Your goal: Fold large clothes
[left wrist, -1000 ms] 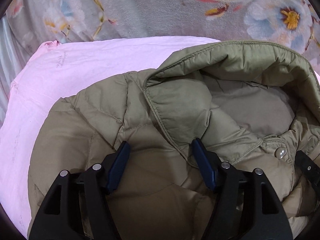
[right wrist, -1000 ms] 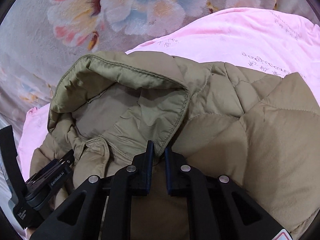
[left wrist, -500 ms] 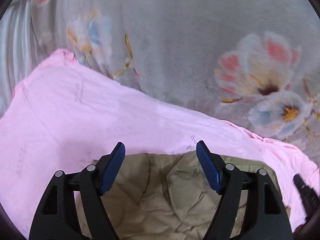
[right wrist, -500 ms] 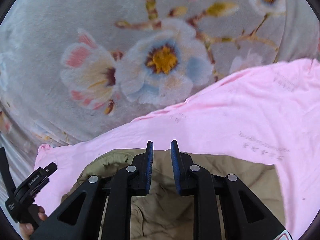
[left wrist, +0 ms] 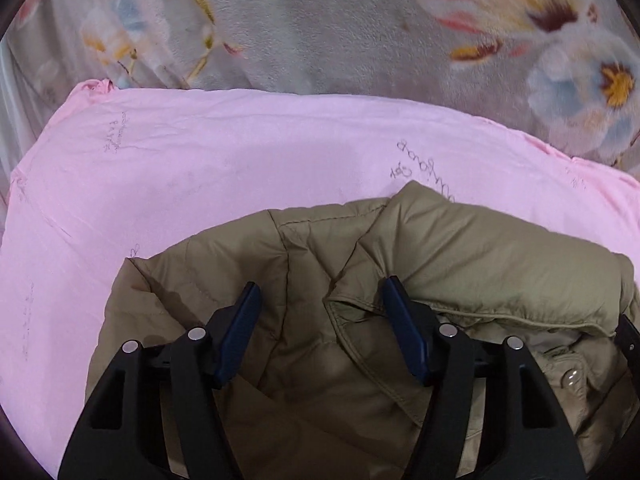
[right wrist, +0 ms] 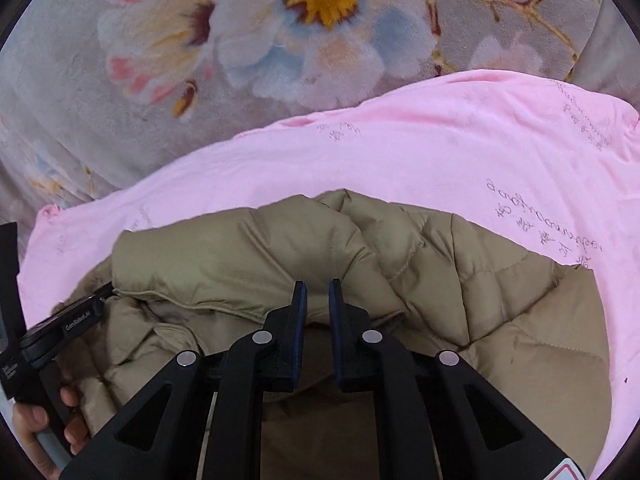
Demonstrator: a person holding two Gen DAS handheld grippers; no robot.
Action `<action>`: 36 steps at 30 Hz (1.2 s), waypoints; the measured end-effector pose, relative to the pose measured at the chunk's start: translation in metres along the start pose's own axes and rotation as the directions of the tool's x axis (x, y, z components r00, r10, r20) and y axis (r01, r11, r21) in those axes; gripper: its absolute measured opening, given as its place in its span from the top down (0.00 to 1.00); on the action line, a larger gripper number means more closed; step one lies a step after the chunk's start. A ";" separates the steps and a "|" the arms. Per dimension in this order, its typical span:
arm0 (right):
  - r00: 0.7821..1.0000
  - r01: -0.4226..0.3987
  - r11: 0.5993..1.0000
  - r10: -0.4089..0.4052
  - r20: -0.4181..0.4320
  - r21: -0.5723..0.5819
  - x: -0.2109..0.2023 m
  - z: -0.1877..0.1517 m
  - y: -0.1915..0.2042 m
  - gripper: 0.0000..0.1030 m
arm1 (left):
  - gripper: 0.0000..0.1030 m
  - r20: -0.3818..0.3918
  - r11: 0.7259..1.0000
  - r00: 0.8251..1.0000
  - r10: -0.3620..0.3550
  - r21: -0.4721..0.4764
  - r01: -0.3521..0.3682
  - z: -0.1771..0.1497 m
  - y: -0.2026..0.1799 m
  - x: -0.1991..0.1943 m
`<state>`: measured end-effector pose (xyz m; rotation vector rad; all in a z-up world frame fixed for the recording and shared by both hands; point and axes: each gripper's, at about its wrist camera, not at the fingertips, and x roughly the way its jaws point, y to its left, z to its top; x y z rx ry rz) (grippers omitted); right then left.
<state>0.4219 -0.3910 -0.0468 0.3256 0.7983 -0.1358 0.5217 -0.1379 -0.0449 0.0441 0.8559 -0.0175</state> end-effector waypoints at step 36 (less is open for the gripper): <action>0.988 -0.111 0.992 0.104 0.112 0.062 -0.156 -0.114 -0.055 0.47 | 0.05 0.074 0.976 0.978 -0.196 -0.083 0.202 -0.110 0.104 -0.137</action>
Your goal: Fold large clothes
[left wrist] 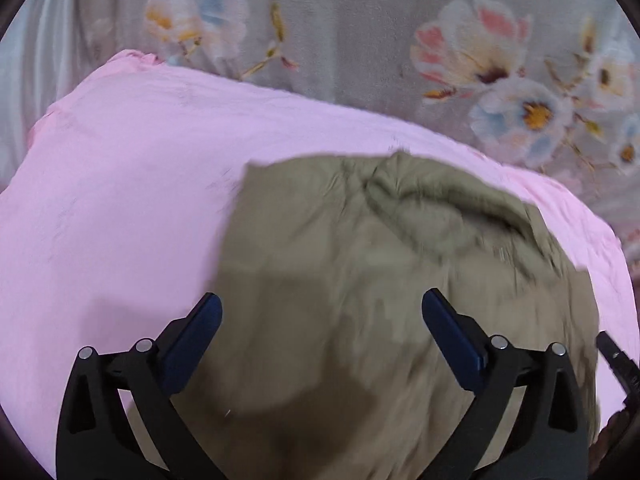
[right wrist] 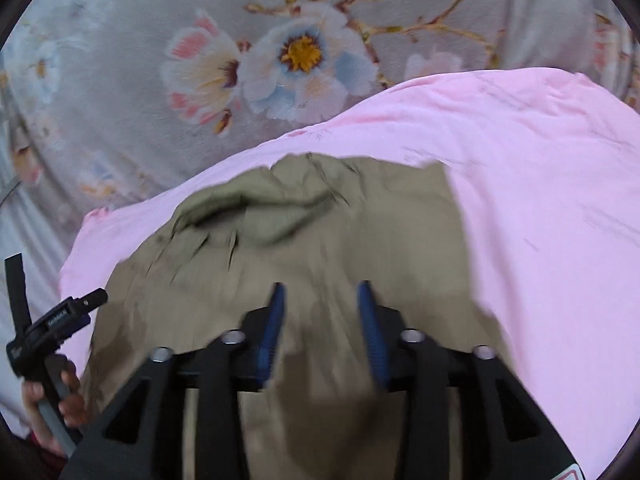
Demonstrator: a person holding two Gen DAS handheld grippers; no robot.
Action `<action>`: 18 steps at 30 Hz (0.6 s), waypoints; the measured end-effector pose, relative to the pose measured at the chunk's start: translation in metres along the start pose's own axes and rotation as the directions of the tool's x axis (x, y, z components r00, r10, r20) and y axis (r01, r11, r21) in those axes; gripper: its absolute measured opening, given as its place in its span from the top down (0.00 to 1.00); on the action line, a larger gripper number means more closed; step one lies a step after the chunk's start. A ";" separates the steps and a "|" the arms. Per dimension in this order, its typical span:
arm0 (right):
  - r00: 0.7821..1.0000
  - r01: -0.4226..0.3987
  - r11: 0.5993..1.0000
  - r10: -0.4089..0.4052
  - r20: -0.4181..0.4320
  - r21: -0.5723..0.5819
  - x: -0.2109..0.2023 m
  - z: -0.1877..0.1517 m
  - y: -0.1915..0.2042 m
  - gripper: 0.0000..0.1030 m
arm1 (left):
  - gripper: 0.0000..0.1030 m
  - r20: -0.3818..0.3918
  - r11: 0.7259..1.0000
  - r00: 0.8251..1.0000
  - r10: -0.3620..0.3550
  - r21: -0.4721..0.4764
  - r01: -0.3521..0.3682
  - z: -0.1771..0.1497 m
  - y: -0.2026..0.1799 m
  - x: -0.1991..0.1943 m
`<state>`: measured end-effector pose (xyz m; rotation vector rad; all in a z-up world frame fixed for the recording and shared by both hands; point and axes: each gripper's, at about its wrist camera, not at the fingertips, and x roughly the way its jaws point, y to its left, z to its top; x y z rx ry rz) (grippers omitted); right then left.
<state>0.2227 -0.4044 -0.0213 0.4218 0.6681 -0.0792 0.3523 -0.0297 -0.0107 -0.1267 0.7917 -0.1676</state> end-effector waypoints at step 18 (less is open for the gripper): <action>0.993 -0.042 0.986 0.058 -0.101 0.160 -0.185 -0.206 -0.071 0.31 | 0.06 -0.172 0.978 0.980 -0.100 -0.198 0.066 -0.185 0.103 -0.129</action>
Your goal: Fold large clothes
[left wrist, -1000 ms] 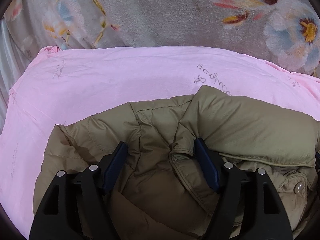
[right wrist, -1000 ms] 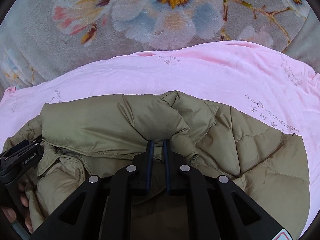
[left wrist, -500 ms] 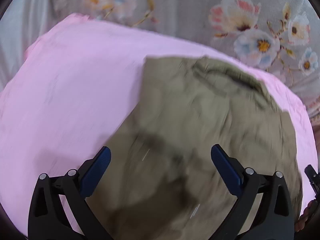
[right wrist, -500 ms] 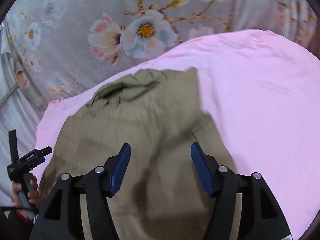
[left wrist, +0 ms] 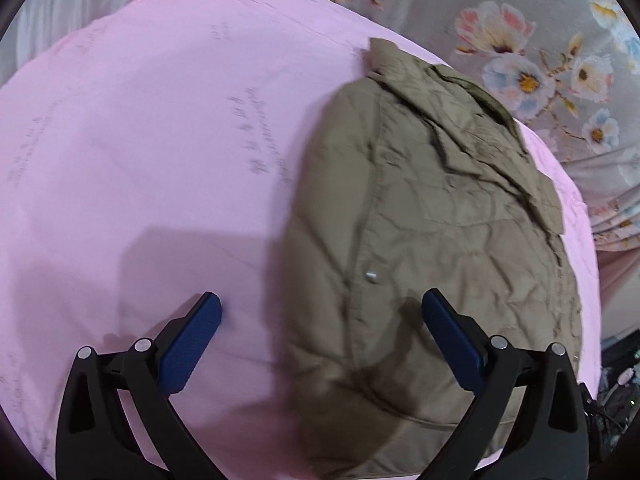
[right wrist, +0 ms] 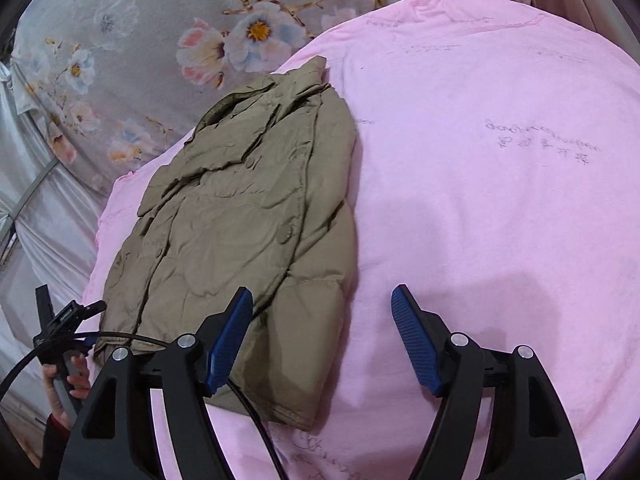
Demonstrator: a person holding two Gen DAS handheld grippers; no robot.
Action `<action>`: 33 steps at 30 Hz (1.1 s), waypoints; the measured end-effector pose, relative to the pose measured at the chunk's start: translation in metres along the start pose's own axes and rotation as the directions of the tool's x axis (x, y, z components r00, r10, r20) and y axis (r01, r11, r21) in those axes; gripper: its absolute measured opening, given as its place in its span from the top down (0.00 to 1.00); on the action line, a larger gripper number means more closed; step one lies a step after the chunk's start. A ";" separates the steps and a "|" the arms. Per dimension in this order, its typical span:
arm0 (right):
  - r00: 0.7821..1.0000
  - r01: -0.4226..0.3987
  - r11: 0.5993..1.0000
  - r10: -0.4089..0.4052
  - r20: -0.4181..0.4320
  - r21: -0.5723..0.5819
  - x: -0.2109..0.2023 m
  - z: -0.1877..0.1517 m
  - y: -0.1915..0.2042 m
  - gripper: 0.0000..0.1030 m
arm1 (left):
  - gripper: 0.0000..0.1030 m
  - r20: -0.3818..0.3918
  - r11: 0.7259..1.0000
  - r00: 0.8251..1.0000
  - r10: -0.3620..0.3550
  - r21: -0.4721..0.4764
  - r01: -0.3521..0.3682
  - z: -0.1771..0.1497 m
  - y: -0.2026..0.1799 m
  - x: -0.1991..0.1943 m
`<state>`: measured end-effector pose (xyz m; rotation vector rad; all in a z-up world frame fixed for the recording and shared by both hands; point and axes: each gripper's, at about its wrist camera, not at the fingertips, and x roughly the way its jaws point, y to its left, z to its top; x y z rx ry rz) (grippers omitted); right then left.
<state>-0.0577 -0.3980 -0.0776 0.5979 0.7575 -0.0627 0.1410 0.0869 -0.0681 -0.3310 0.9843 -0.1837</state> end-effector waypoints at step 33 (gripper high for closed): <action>0.872 -0.222 0.907 0.349 0.342 -0.359 -0.235 -0.007 0.127 0.93 | 0.92 0.395 0.935 0.852 -0.343 0.229 0.271 -0.028 -0.045 -0.287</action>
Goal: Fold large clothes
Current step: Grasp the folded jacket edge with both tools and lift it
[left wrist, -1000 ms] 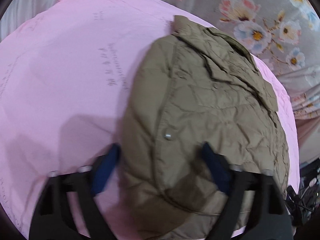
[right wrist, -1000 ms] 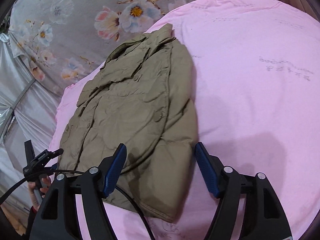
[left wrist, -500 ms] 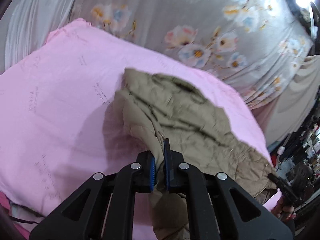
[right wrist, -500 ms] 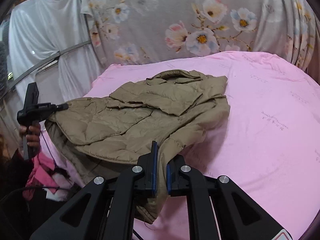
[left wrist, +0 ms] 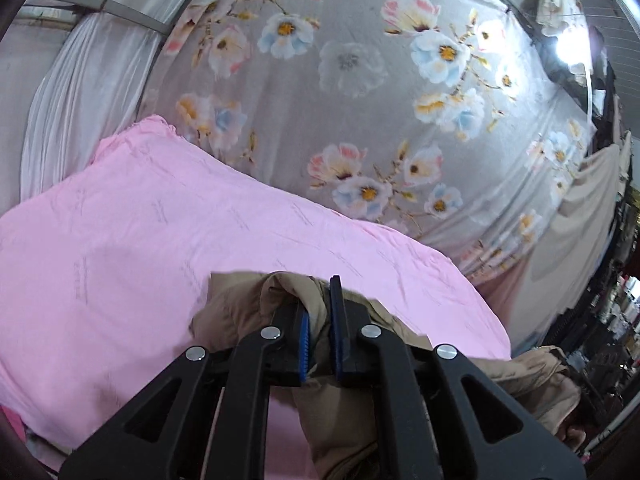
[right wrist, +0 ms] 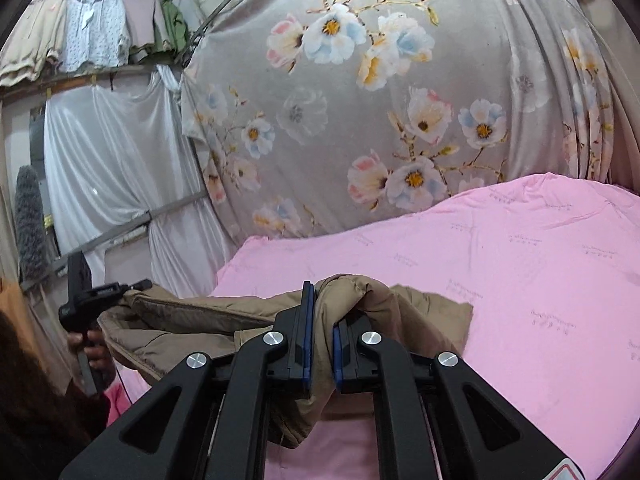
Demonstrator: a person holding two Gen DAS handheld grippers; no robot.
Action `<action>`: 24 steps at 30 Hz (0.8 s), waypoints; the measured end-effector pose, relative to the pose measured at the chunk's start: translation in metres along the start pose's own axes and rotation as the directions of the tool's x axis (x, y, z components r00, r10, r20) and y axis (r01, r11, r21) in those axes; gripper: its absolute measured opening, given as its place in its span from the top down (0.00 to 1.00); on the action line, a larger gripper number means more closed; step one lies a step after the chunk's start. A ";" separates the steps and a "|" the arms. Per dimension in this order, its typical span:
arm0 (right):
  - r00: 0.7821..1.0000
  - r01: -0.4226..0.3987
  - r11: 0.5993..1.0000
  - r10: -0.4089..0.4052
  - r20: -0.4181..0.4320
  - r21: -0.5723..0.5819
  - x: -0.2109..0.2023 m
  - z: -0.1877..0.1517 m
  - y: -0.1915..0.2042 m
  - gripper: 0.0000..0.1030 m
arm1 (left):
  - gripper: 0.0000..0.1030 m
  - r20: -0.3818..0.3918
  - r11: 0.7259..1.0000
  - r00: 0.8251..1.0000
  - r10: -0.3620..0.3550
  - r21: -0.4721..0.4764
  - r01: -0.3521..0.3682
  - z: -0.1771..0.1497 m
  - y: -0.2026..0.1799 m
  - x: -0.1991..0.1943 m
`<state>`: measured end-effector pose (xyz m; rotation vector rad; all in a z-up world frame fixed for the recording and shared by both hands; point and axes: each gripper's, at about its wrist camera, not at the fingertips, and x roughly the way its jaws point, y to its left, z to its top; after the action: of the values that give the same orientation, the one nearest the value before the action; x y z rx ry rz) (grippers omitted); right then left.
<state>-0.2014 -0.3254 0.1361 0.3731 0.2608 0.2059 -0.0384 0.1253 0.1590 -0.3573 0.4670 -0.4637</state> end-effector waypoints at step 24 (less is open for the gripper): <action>0.935 0.326 0.910 -0.271 -0.228 0.257 0.297 -0.007 -0.154 0.92 | 0.88 -0.321 0.903 0.848 0.422 0.064 -0.426 0.014 0.083 0.355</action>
<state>0.1000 -0.3902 0.0075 0.6018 0.5343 -0.1054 0.2789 0.0202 0.0127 -0.1743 0.8529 -0.0831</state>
